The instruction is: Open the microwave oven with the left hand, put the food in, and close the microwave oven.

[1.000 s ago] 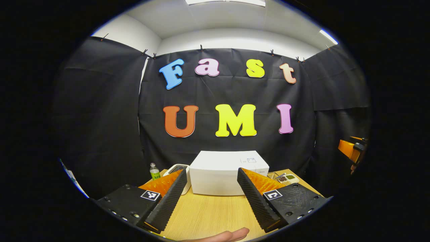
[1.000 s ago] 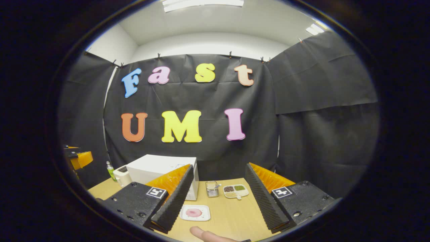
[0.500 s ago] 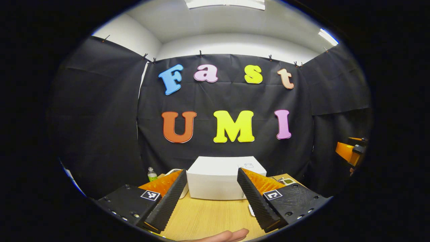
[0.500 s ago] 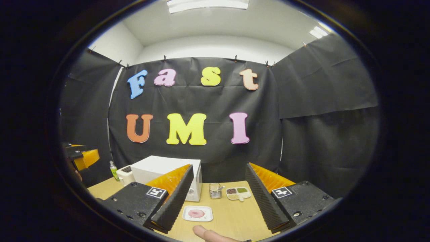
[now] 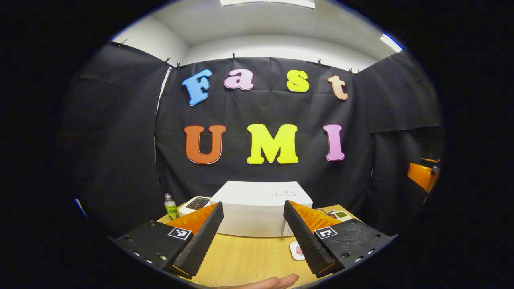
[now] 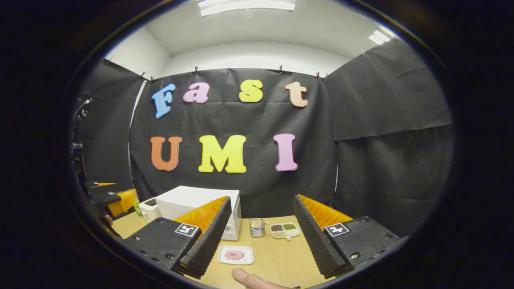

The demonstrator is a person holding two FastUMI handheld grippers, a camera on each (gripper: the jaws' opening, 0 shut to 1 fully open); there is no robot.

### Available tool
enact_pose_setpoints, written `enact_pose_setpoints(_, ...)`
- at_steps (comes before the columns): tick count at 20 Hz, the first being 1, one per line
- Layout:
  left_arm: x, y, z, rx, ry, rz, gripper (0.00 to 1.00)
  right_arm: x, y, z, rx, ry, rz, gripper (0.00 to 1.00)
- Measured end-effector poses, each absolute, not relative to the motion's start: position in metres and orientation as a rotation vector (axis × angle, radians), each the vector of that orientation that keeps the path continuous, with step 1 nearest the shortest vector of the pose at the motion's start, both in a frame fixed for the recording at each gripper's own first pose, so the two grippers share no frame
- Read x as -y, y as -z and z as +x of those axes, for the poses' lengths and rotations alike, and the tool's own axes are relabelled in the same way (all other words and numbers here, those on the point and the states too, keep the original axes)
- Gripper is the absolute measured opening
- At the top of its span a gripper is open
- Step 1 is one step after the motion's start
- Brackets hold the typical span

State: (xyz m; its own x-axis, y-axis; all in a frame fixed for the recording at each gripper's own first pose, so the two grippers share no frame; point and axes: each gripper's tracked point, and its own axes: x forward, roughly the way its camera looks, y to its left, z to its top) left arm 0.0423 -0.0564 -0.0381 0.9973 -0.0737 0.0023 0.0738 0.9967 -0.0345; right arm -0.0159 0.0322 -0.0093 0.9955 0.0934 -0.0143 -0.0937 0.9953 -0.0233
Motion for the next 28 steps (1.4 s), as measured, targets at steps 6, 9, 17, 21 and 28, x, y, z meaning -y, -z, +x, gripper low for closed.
enact_pose_setpoints(6,0.111,0.103,0.101,-0.044,0.142,-0.044,0.95,-0.010,0.032,-0.008,-0.034,-0.070,-0.023,0.91)
enact_pose_setpoints(9,0.135,0.135,0.130,-0.060,0.167,-0.061,0.95,0.001,0.044,-0.003,-0.054,-0.064,-0.021,0.99)
enact_pose_setpoints(17,0.185,0.223,0.215,-0.123,0.187,-0.022,0.96,0.029,0.057,-0.001,-0.059,-0.055,-0.021,0.92)
enact_pose_setpoints(21,0.185,0.253,0.253,-0.150,0.145,-0.022,0.95,0.040,0.060,-0.002,-0.053,-0.063,-0.016,0.99)
enact_pose_setpoints(28,0.200,0.268,0.276,-0.146,0.186,-0.078,0.76,0.053,0.061,-0.001,-0.019,-0.057,-0.024,0.99)
